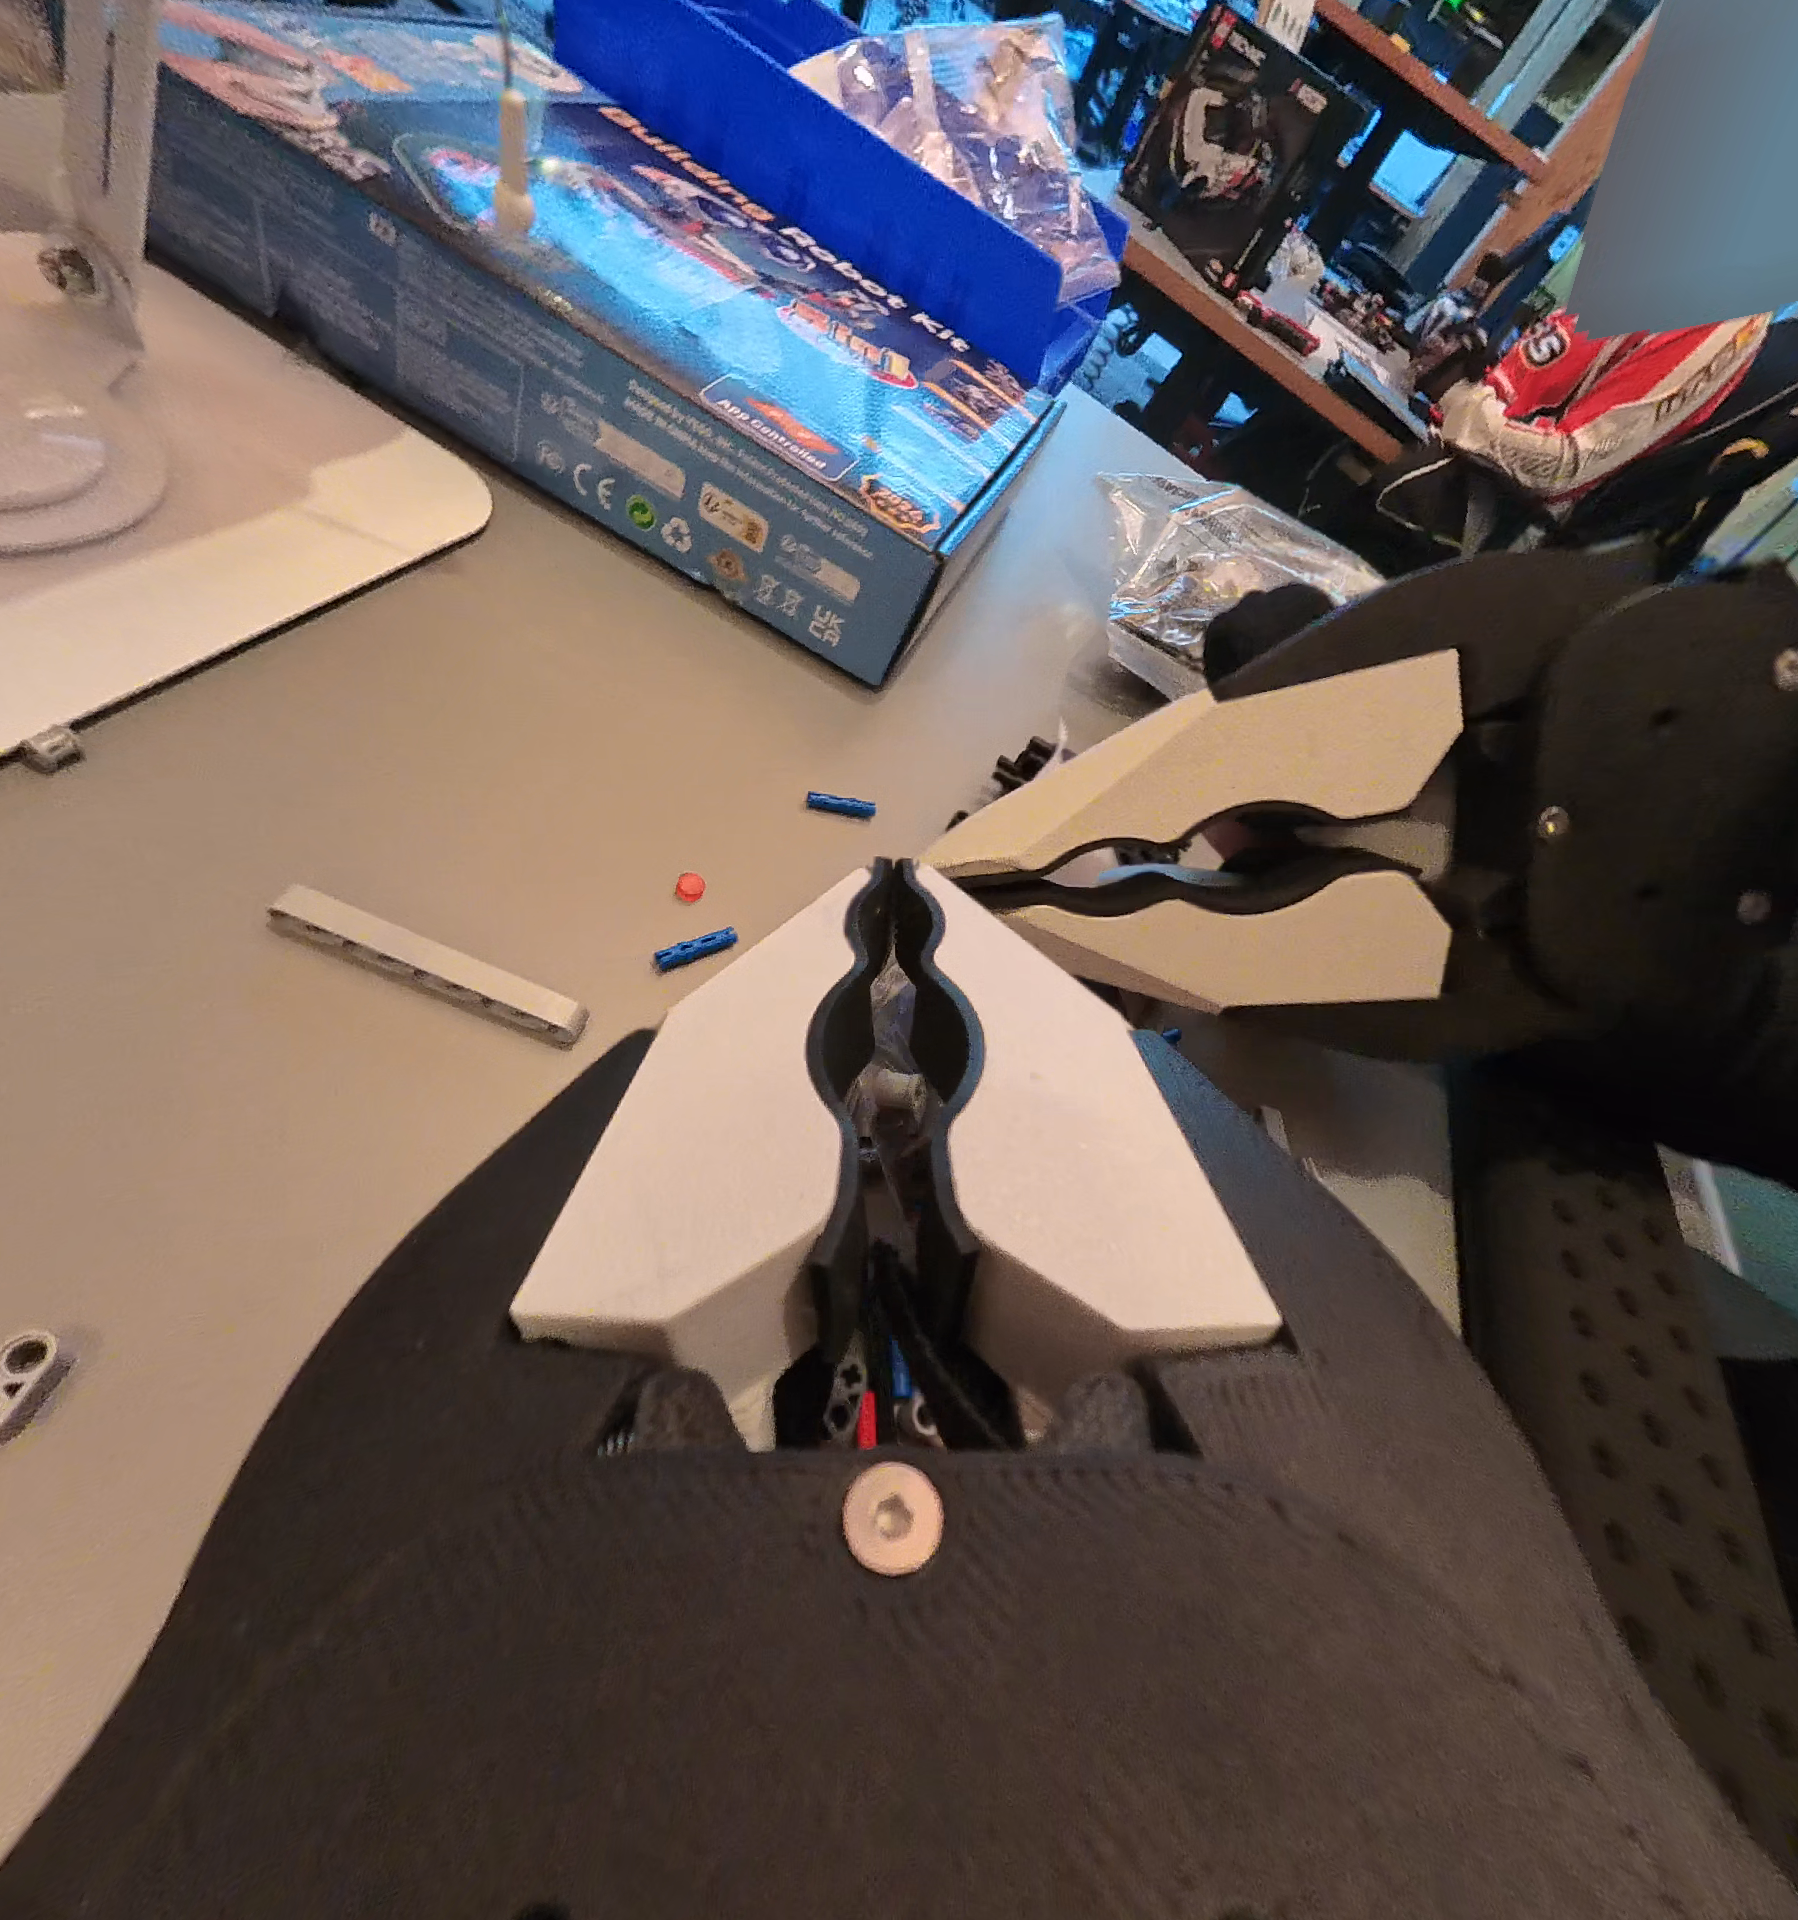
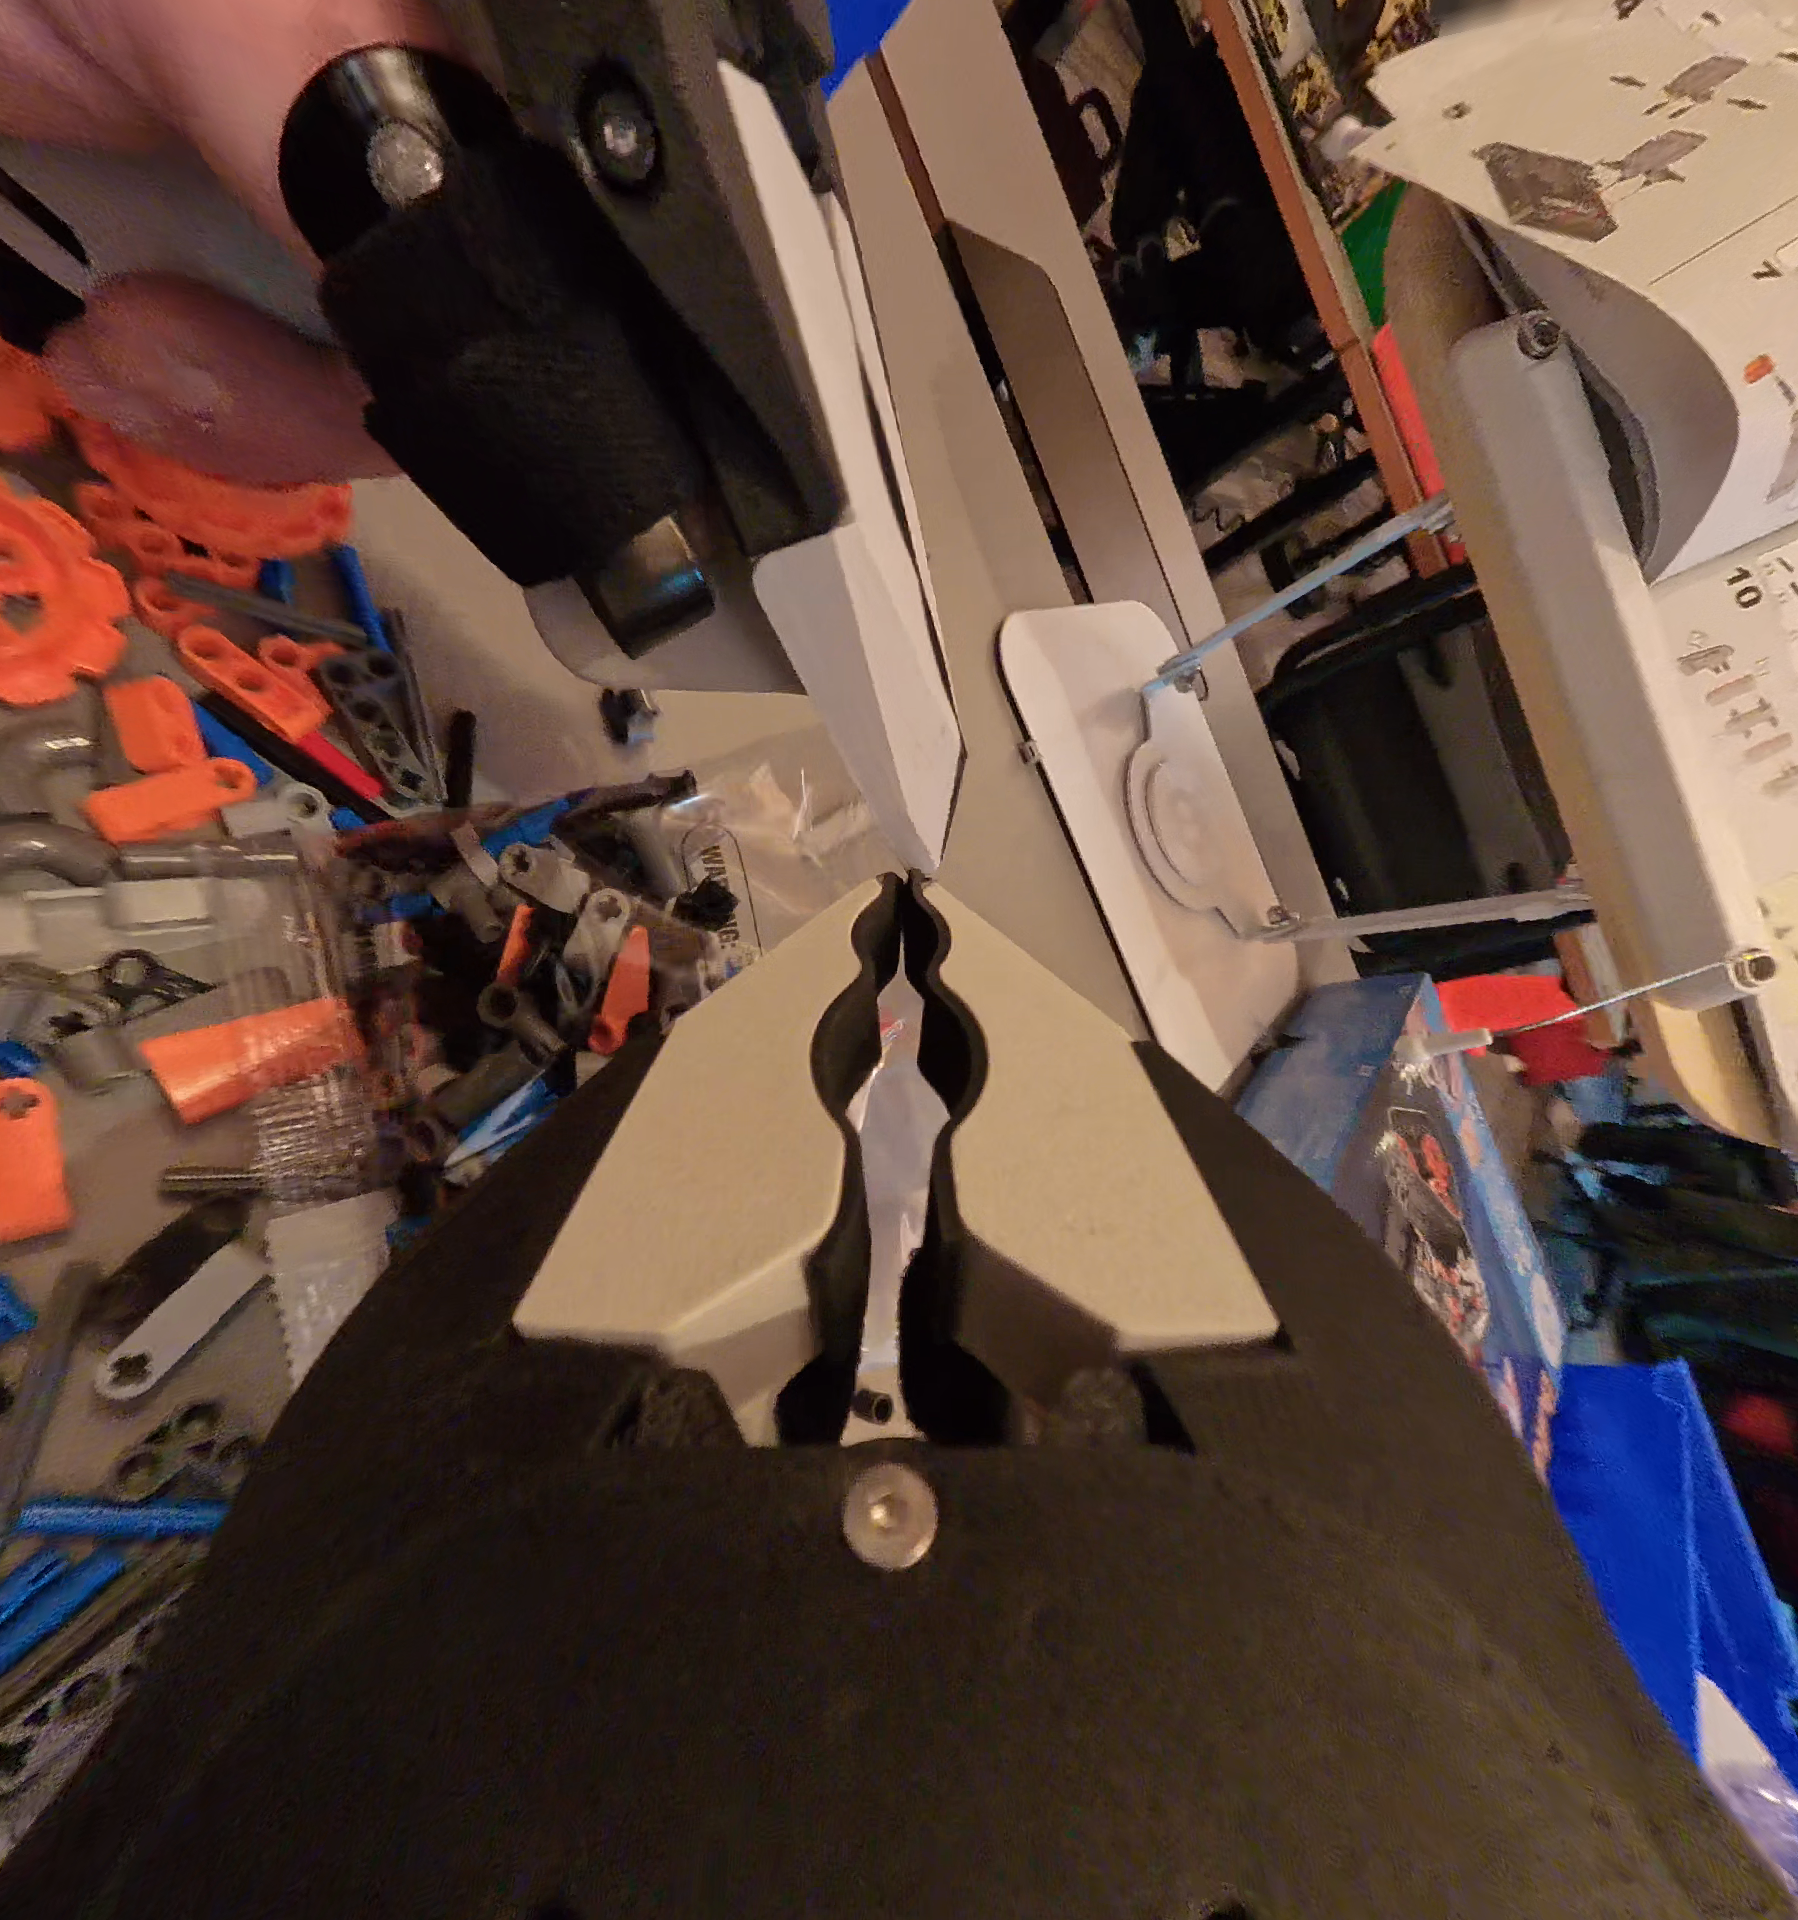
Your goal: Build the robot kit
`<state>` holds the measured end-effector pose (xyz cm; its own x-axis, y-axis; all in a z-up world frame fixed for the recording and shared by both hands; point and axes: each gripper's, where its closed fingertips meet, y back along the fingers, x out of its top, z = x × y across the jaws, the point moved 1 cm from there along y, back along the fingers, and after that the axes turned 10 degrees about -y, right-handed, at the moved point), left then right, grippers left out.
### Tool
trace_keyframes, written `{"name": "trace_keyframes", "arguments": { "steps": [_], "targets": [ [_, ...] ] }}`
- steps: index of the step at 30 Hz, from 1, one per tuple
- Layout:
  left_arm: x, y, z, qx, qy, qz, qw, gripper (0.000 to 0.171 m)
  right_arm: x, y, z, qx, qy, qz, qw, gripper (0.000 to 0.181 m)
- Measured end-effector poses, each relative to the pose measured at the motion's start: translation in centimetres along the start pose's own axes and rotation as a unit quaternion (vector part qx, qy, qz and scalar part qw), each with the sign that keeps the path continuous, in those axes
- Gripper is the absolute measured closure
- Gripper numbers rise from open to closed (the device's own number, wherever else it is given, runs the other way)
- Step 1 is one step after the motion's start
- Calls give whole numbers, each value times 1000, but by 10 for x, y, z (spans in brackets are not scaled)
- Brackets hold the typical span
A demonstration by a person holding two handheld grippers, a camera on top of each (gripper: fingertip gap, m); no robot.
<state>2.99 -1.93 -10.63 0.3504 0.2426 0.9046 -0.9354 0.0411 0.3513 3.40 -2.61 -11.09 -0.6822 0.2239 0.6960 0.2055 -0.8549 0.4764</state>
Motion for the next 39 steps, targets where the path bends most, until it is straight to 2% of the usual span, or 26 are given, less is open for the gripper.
{"name": "trace_keyframes", "arguments": {
  "steps": [8, 10, 12, 14, 20, 24, 37, 39],
  "targets": [
    [-18, -13, -18, 52, -12, -49, 997, 171, -17, -20, -6, -41, 48, -55, 997, 181],
    [-24, -14, -41, 119, -37, -76, 989, 171, 4, -15, -30, -4, 55, -7, 998, 181],
    [-23, -19, -41, 83, 10, -67, 994, 171, 7, -21, -40, -18, 101, -11, 995, 181],
    [-26, -20, -33, 82, -27, -88, 992, 171, -2, -20, -27, 4, 54, -18, 998, 181],
    [-24, -14, -30, 71, -34, -84, 993, 171, 3, 7, -16, 76, -28, 31, 996, 181],
    [-25, -12, -30, 66, -27, -82, 994, 171, 2, 17, -14, 105, -50, 47, 992, 181],
    [-26, -4, -44, 78, -22, -70, 994, 171, 6, 28, -17, 126, -45, 51, 990, 181],
    [-21, -1, -41, 62, -6, -55, 997, 171, 6, 34, -18, 134, -51, 56, 988, 181]
  ]
}}
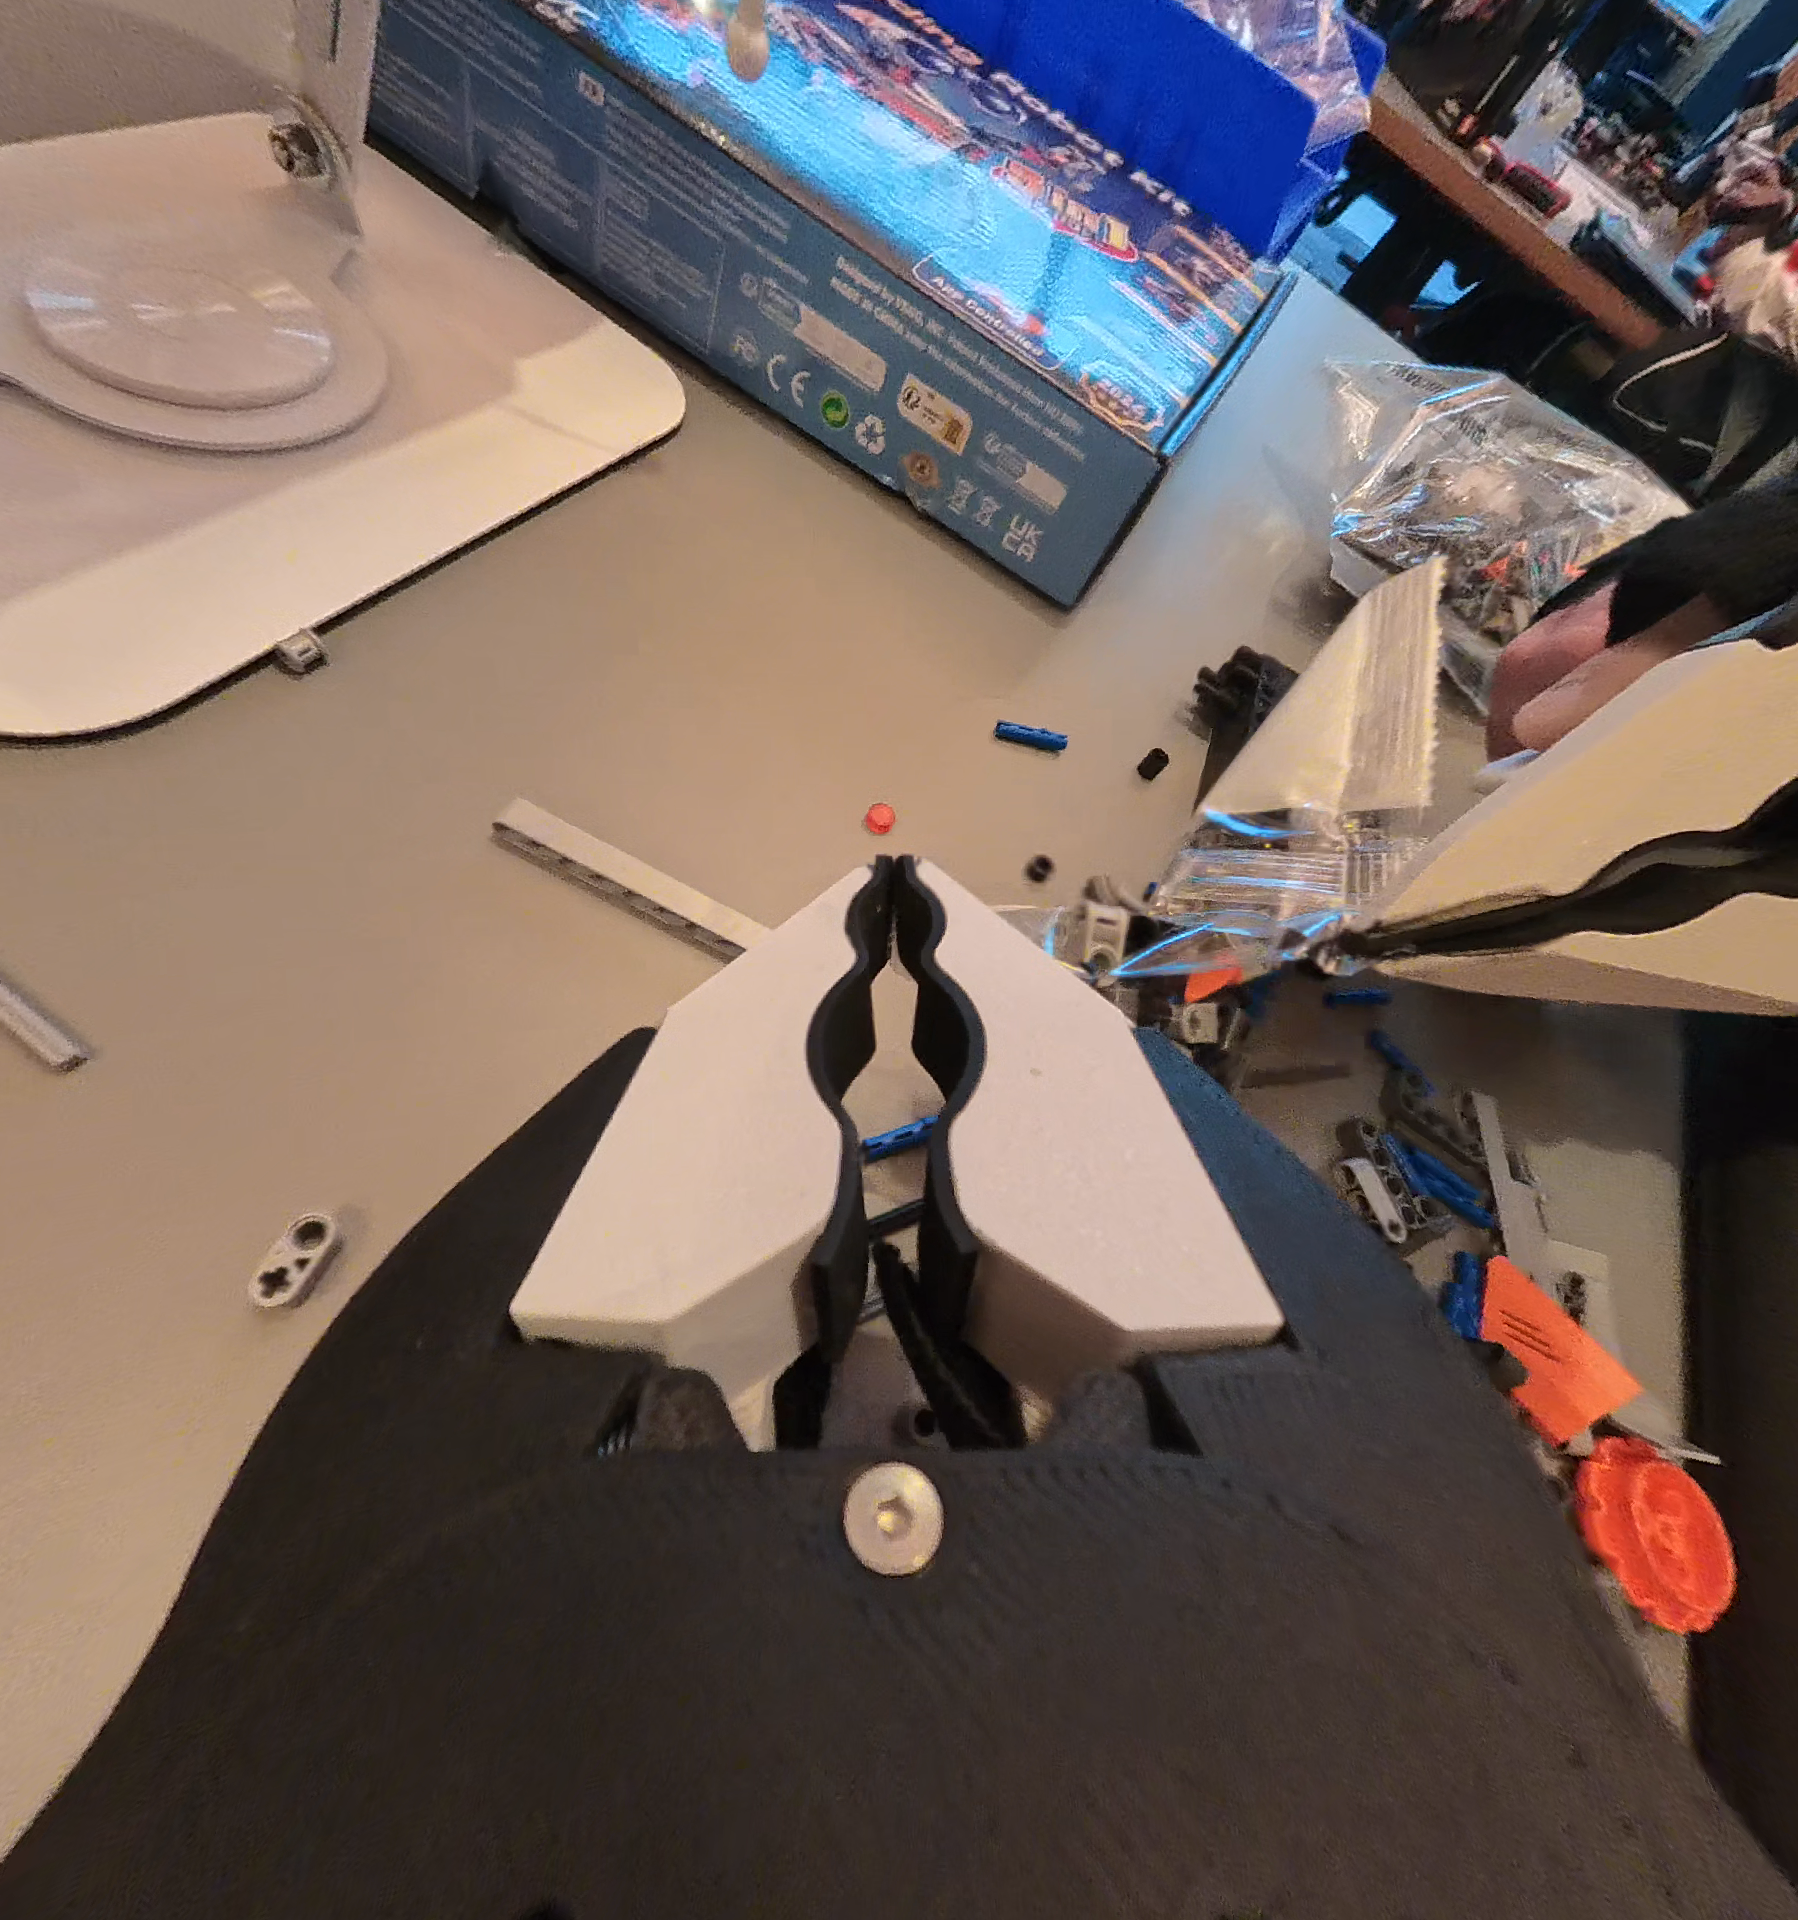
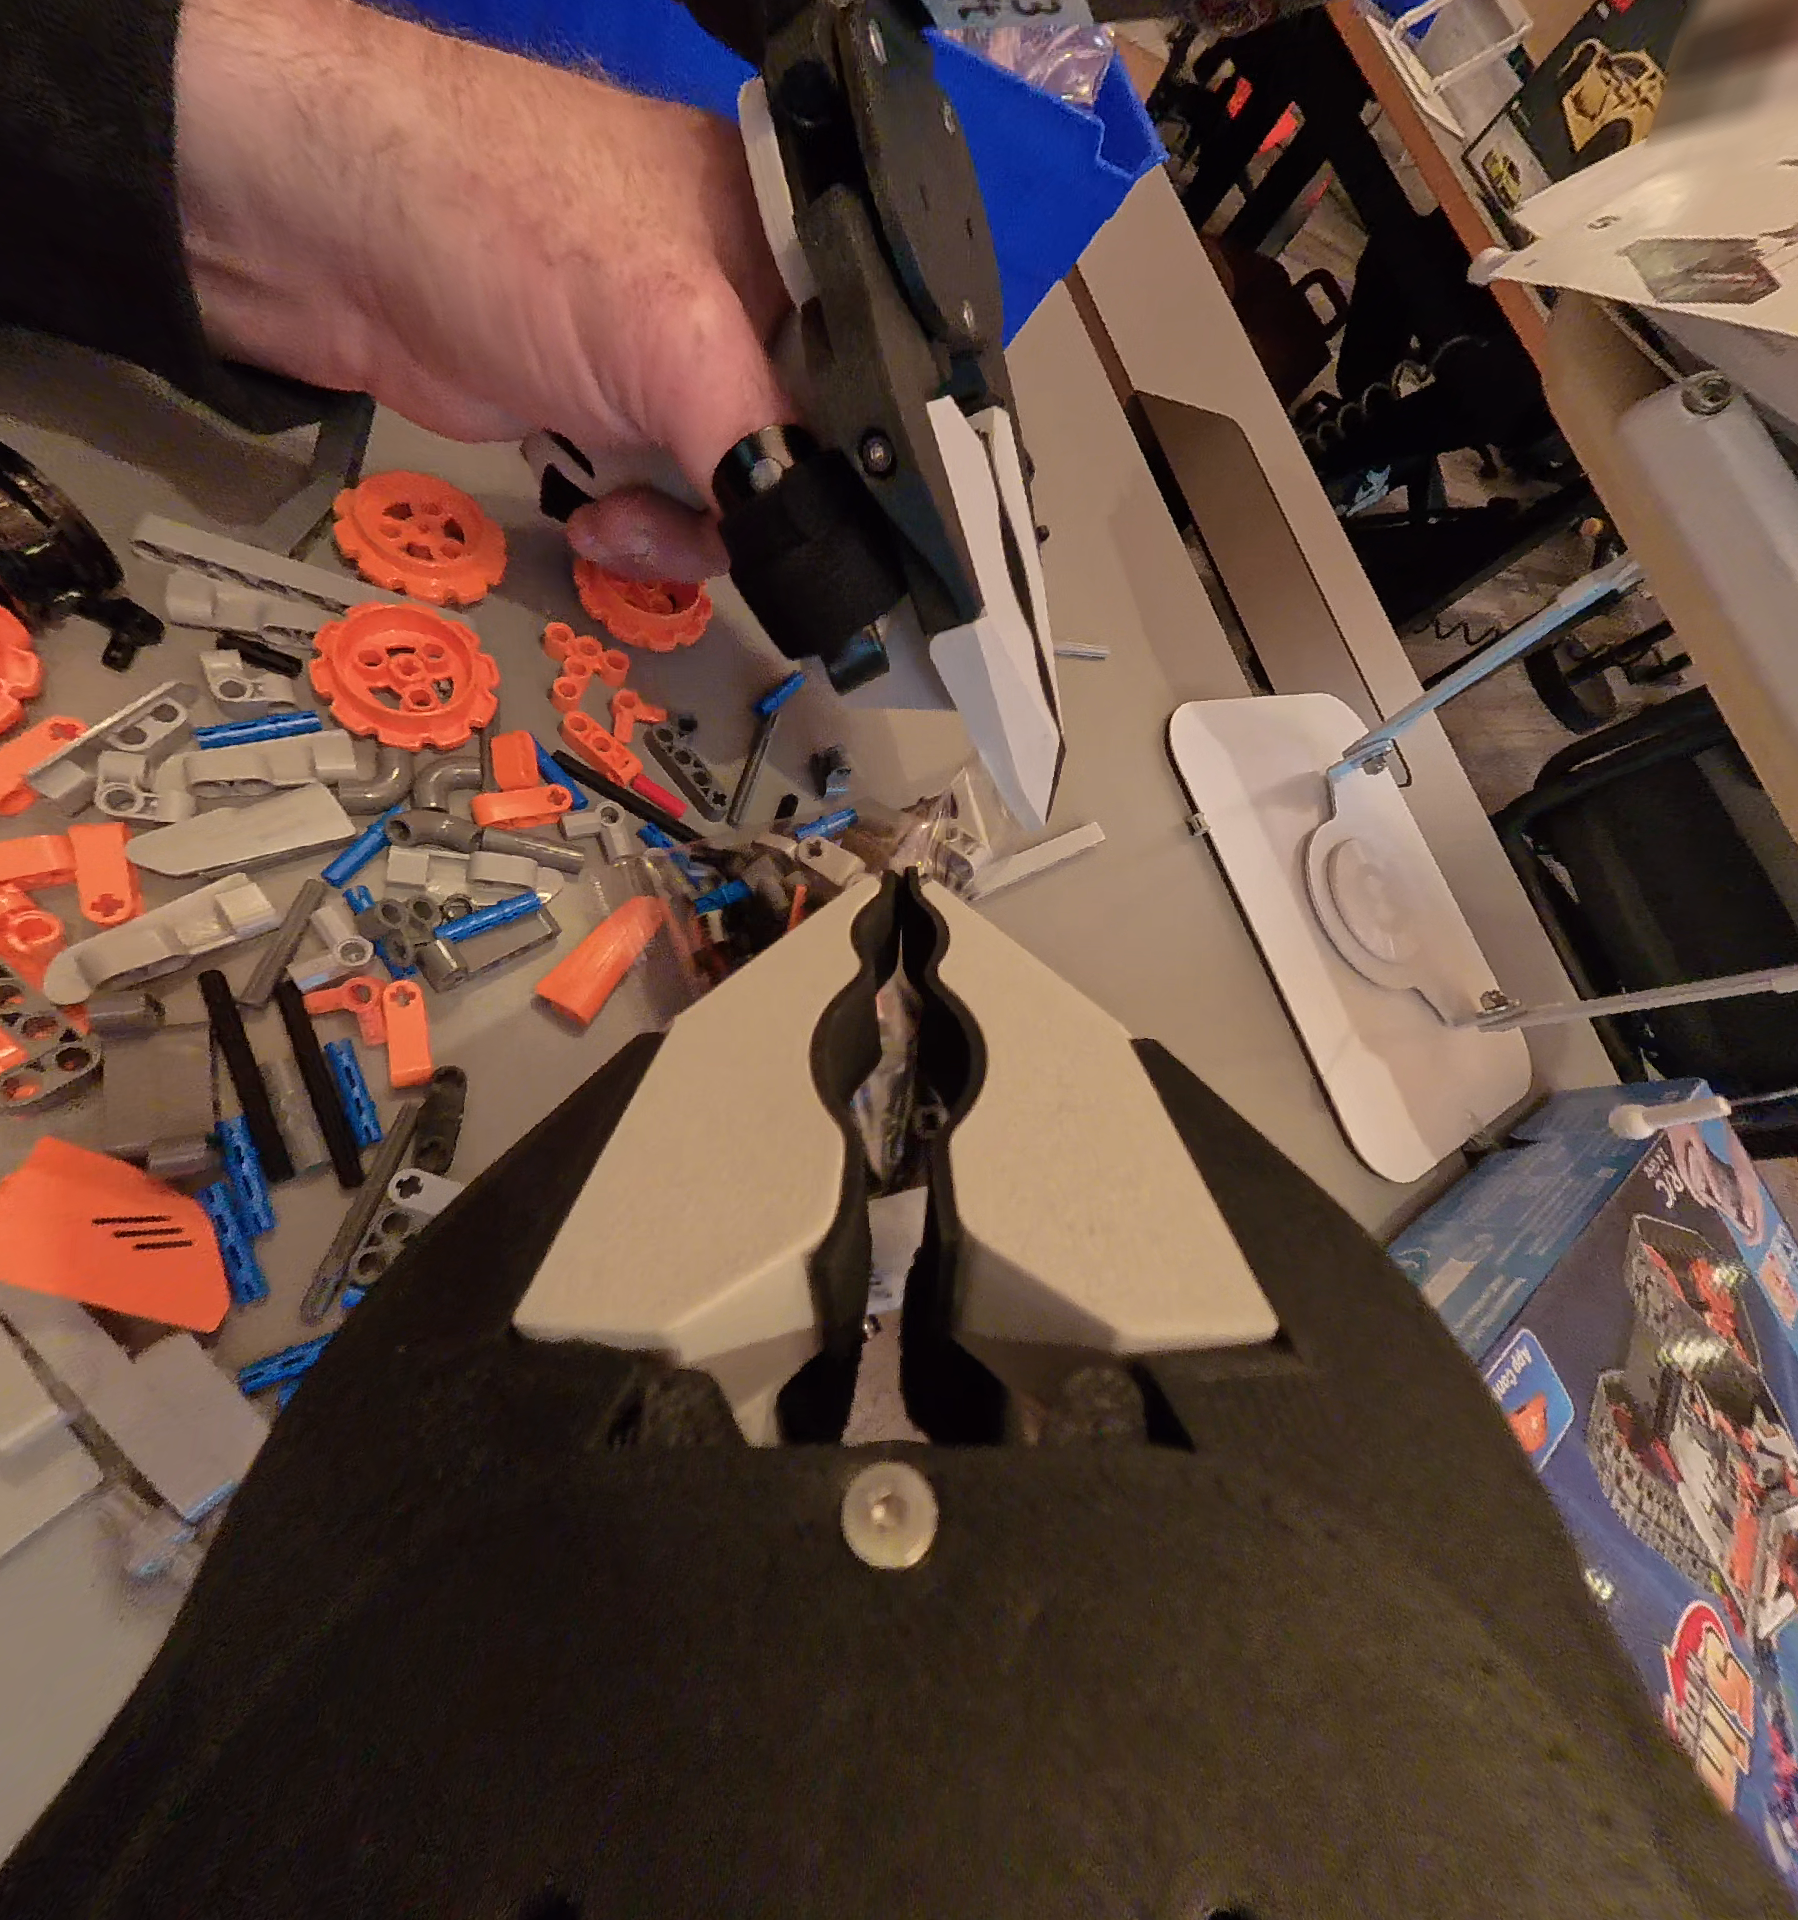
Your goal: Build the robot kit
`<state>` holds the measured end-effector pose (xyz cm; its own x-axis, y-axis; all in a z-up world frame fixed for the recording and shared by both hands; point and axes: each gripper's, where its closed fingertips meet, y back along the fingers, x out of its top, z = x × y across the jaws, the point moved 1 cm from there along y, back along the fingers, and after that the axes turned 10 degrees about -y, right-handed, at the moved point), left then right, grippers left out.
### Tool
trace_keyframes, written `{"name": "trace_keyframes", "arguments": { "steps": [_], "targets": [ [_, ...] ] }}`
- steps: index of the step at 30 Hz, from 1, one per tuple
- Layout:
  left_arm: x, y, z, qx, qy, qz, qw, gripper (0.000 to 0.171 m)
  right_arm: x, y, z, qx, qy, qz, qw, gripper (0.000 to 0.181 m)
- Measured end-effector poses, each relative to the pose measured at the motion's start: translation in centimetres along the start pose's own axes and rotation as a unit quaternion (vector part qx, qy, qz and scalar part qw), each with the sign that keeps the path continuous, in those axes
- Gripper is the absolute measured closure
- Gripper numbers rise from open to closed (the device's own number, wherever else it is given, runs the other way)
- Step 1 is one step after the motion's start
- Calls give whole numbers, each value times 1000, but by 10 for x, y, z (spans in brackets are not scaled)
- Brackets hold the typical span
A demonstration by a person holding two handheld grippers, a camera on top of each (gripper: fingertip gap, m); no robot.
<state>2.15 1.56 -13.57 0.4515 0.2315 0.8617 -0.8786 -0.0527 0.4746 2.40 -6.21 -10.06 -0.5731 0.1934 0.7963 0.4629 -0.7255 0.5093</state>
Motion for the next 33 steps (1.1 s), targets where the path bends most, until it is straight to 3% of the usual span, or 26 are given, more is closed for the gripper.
{"name": "trace_keyframes", "arguments": {
  "steps": [2, 4, 9, 13, 16, 19, 22, 25, 33],
  "targets": [
    [-7, 1, -11, 39, -23, -22, 999, 171, 0, 5, -5, 14, -1, 5, 1000, 181],
    [-5, 2, -8, 10, 10, -4, 1000, 171, -1, 10, -7, 19, -7, 9, 1000, 181],
    [-4, 2, -1, 17, -22, -21, 999, 171, -4, 17, -13, 44, -13, 9, 999, 181],
    [2, 11, 12, -17, -22, -21, 999, 171, -2, 21, -7, 67, -73, 29, 995, 181],
    [4, 20, 24, -28, -50, -41, 998, 171, -4, 26, 2, 79, -113, 25, 990, 174],
    [-1, 27, 33, -46, -47, -52, 996, 171, -5, 37, 14, 67, -140, 32, 987, 145],
    [-15, 32, 36, -52, -47, -79, 994, 171, -8, 48, 17, 80, -180, 44, 979, 137],
    [-29, 36, 48, -82, -42, -110, 990, 171, -30, 42, 23, 68, -192, -6, 979, 132],
    [-43, 42, 52, -77, -50, -128, 987, 171, -74, 4, 1, 111, -194, -187, 957, 121]
  ]
}}
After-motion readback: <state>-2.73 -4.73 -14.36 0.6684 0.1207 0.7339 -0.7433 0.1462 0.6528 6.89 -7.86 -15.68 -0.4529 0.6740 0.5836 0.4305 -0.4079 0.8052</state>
